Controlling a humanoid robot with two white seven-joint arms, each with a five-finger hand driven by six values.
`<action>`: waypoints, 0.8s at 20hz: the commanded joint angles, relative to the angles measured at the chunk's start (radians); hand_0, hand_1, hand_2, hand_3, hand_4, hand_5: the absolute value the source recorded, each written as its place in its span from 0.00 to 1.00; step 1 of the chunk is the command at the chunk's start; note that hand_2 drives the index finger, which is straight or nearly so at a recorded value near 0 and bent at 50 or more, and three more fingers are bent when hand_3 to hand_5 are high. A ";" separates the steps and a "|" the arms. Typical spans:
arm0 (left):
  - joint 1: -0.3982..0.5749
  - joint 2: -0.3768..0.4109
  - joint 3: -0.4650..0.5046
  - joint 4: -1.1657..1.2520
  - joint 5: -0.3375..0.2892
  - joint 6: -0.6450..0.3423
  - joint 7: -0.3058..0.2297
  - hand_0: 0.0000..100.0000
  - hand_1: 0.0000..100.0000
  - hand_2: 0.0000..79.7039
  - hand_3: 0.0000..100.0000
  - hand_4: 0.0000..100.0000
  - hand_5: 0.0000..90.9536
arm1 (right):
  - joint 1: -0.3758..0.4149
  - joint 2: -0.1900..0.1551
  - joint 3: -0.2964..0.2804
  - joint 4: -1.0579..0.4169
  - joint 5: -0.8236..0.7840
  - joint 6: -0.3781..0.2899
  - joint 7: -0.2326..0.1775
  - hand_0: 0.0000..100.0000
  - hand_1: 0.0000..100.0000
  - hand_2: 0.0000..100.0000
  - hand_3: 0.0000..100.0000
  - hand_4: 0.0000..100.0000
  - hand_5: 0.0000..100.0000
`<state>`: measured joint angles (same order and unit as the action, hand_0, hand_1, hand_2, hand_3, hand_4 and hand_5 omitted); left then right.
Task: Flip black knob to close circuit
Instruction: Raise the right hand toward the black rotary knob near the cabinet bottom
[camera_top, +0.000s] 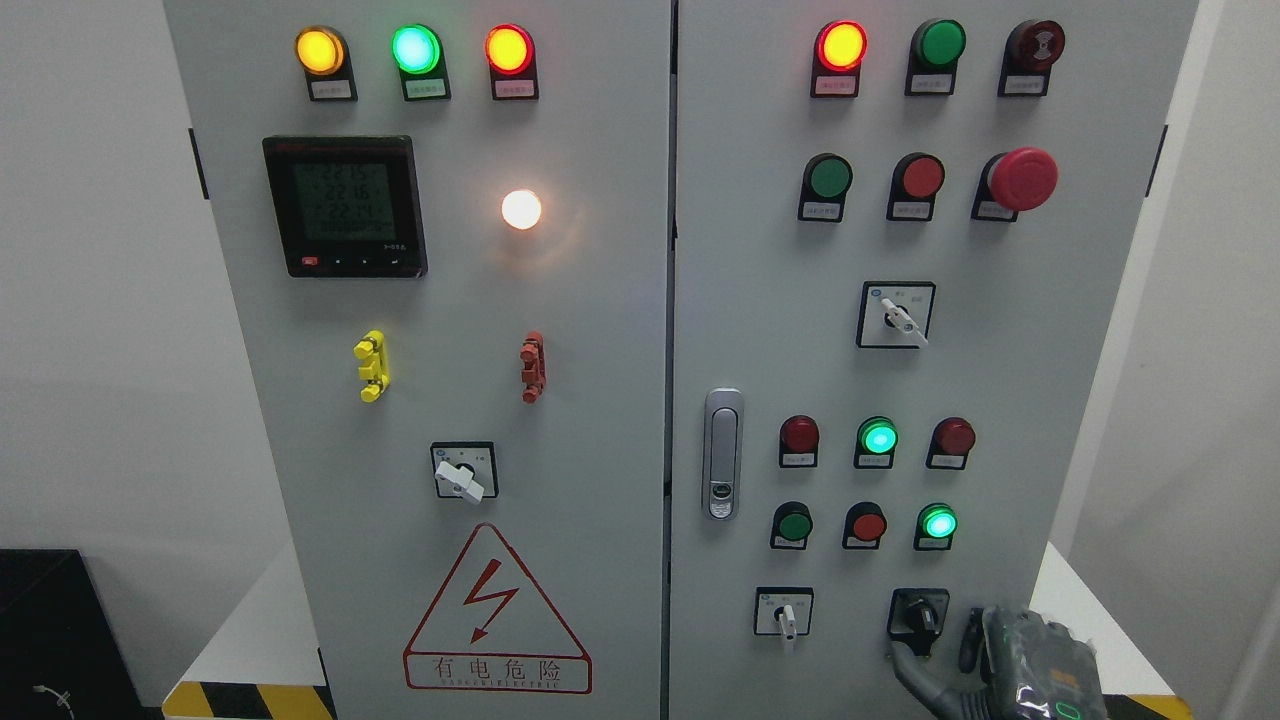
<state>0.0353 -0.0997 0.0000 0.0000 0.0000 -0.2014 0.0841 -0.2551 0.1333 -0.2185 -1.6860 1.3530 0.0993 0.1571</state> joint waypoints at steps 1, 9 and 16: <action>0.000 0.000 -0.020 0.023 -0.021 0.000 0.000 0.00 0.00 0.00 0.00 0.00 0.00 | -0.004 0.002 -0.005 0.008 0.002 0.000 -0.007 0.00 0.34 0.76 0.91 0.73 0.72; 0.000 0.000 -0.020 0.022 -0.021 0.000 0.000 0.00 0.00 0.00 0.00 0.00 0.00 | -0.010 0.002 -0.007 0.005 -0.002 -0.001 -0.004 0.00 0.31 0.76 0.91 0.73 0.72; 0.000 0.000 -0.020 0.022 -0.021 0.000 0.000 0.00 0.00 0.00 0.00 0.00 0.00 | -0.009 0.002 -0.007 0.003 0.000 -0.001 -0.005 0.00 0.28 0.76 0.91 0.73 0.72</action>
<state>0.0353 -0.0997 0.0000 0.0000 0.0000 -0.2014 0.0841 -0.2640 0.1345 -0.2234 -1.6826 1.3528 0.0987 0.1491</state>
